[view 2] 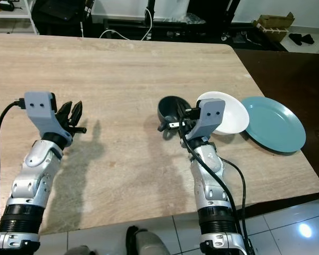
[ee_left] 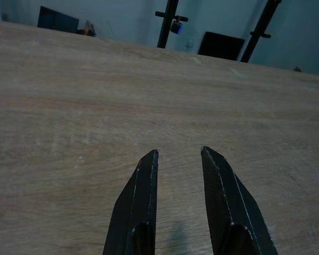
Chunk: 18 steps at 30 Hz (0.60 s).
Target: Setting the table
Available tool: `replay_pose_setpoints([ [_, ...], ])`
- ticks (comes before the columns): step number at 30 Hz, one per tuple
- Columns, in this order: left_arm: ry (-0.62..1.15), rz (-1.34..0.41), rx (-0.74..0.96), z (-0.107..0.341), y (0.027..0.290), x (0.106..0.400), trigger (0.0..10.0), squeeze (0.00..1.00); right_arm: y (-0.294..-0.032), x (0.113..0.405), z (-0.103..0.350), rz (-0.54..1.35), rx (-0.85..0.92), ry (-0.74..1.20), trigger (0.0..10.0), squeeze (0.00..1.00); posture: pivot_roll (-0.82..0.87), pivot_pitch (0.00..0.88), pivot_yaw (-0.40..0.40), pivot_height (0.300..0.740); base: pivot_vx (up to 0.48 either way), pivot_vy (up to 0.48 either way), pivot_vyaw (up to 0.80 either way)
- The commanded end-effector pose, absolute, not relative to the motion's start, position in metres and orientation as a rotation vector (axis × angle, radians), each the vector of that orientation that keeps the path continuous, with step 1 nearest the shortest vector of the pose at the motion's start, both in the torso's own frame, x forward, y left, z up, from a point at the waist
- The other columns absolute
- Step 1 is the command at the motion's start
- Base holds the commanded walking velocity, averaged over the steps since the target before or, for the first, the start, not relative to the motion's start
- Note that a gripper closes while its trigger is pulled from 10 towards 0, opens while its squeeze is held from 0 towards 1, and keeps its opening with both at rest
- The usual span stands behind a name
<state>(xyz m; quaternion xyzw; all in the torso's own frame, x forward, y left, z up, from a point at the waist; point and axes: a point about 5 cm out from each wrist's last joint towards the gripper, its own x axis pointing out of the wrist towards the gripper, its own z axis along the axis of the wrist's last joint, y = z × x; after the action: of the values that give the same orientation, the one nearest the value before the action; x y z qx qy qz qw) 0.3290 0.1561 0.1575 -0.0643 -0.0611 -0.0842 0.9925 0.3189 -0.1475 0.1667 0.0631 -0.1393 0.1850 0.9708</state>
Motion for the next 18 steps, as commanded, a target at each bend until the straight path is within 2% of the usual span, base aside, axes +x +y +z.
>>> replay_pose_setpoints([
  [1, -0.126, -0.192, -0.108, 0.159, 0.155, 0.328, 10.0, 0.00, -0.145, 0.315, 0.167, 0.427, 0.106, -0.270, 10.0, 0.00, 0.06, 0.086, -0.052, 0.740, 0.000, 0.000, 0.00],
  [6, -0.129, -0.162, -0.060, 0.159, 0.165, 0.330, 10.0, 0.00, -0.134, 0.317, 0.156, 0.471, -0.097, -0.149, 10.0, 0.00, 0.06, 0.083, -0.049, 0.740, 0.000, 0.000, 0.00],
  [14, -0.134, -0.149, -0.062, 0.159, 0.172, 0.329, 10.0, 0.00, -0.125, 0.302, 0.167, 0.547, -0.145, -0.197, 10.0, 0.00, 0.06, 0.084, -0.051, 0.740, 0.000, 0.000, 0.00],
  [15, -0.131, -0.153, -0.049, 0.158, 0.173, 0.328, 10.0, 0.00, -0.124, 0.298, 0.168, 0.563, -0.138, -0.196, 10.0, 0.65, 0.06, 0.084, -0.051, 0.740, 0.000, 0.000, 0.00],
  [16, -0.128, -0.153, -0.040, 0.158, 0.174, 0.328, 10.0, 0.00, -0.122, 0.292, 0.167, 0.579, -0.120, -0.181, 10.0, 1.00, 0.06, 0.087, -0.047, 0.740, 0.000, 0.000, 0.00],
  [18, -0.125, -0.153, -0.027, 0.157, 0.176, 0.328, 10.0, 0.00, -0.120, 0.283, 0.162, 0.585, -0.110, -0.145, 10.0, 1.00, 0.06, 0.087, -0.047, 0.740, 0.000, 0.000, 0.00],
])
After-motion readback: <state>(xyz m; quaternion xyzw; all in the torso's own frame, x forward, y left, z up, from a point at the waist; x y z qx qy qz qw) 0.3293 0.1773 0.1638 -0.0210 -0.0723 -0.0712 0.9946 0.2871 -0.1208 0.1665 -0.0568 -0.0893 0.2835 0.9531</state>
